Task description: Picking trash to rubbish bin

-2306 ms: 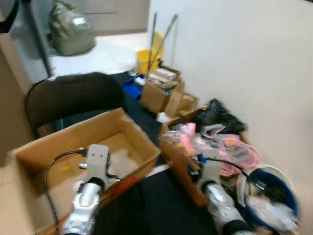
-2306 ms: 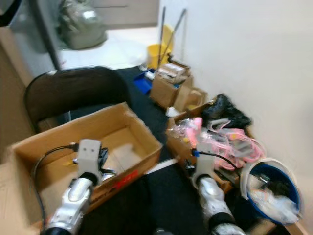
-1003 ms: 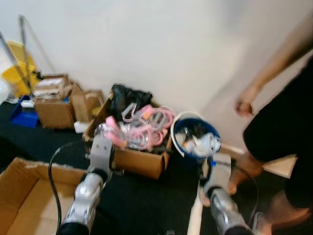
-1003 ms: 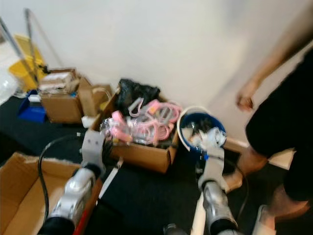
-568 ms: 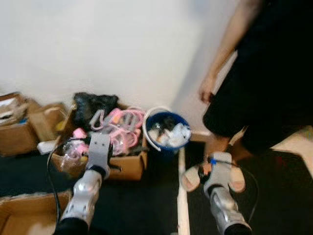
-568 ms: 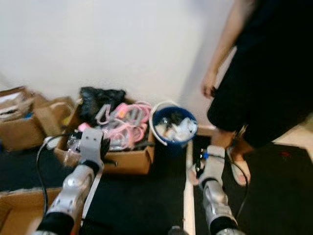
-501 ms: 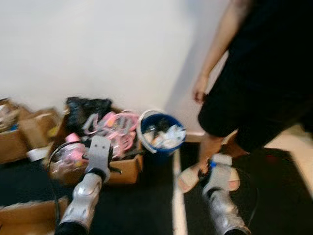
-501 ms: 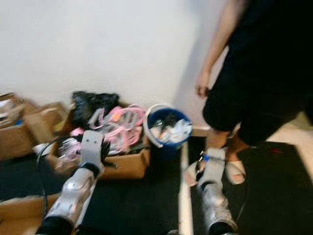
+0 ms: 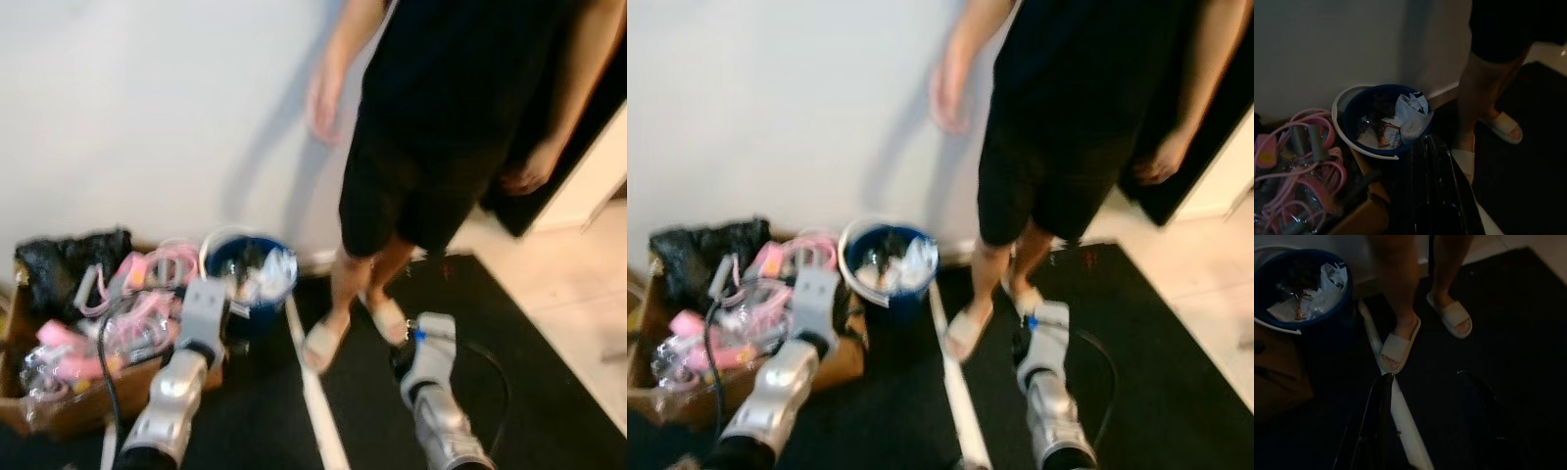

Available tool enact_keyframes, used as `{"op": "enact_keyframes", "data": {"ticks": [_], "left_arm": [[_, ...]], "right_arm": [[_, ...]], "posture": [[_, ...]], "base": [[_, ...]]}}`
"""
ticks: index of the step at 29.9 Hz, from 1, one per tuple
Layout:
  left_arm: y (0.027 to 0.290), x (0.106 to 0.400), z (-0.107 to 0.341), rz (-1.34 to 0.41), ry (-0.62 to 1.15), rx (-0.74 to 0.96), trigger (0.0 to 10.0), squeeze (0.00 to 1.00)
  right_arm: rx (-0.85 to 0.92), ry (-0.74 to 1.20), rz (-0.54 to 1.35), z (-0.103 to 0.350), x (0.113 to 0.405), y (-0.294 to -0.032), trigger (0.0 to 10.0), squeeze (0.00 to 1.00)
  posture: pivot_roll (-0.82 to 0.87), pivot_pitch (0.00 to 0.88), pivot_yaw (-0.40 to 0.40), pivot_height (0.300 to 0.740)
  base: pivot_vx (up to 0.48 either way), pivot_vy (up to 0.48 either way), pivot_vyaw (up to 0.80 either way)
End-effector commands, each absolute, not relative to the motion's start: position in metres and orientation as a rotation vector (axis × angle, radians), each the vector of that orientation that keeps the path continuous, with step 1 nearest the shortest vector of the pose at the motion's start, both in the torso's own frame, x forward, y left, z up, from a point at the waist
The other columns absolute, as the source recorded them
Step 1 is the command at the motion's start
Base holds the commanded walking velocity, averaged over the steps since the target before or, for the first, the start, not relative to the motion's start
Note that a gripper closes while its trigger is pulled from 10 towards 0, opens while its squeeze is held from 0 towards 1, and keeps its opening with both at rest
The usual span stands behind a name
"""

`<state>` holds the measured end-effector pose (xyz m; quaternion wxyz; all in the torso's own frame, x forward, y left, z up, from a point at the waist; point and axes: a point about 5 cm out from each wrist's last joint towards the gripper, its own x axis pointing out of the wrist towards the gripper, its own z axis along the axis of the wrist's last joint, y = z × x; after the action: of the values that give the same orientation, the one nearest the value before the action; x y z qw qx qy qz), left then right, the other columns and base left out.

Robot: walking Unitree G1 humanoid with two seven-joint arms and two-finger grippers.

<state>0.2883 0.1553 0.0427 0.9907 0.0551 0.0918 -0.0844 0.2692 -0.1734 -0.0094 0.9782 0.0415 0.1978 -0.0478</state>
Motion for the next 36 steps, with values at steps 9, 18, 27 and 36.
{"op": "enact_keyframes", "data": {"ticks": [9, 18, 27, 36], "left_arm": [[0.1471, 0.2877, 0.0387, -0.190, 0.192, 0.107, 10.0, 0.00], [0.1451, 0.2872, 0.0386, -0.206, 0.188, 0.101, 10.0, 0.00], [0.1470, 0.2864, 0.0362, -0.190, 0.203, 0.107, 10.0, 0.00], [0.1474, 0.2868, 0.0353, -0.185, 0.210, 0.102, 10.0, 0.00]], "right_arm": [[0.061, 0.399, -0.113, -0.0099, 0.2660, -0.1847, 10.0, 0.00], [0.062, 0.395, -0.116, -0.0091, 0.2663, -0.1862, 10.0, 0.00], [0.061, 0.397, -0.119, -0.0106, 0.2632, -0.1863, 10.0, 0.00], [0.062, 0.398, -0.127, -0.0107, 0.2625, -0.1885, 10.0, 0.00]], "posture": [[0.02, 0.041, 0.009, 0.740], [0.02, 0.051, 0.006, 0.740], [0.02, 0.059, 0.007, 0.740], [0.02, 0.058, 0.009, 0.740]], "base": [[0.000, 0.000, -0.80], [0.000, 0.000, -0.80], [0.000, 0.000, -0.80], [0.000, 0.000, -0.80]]}}
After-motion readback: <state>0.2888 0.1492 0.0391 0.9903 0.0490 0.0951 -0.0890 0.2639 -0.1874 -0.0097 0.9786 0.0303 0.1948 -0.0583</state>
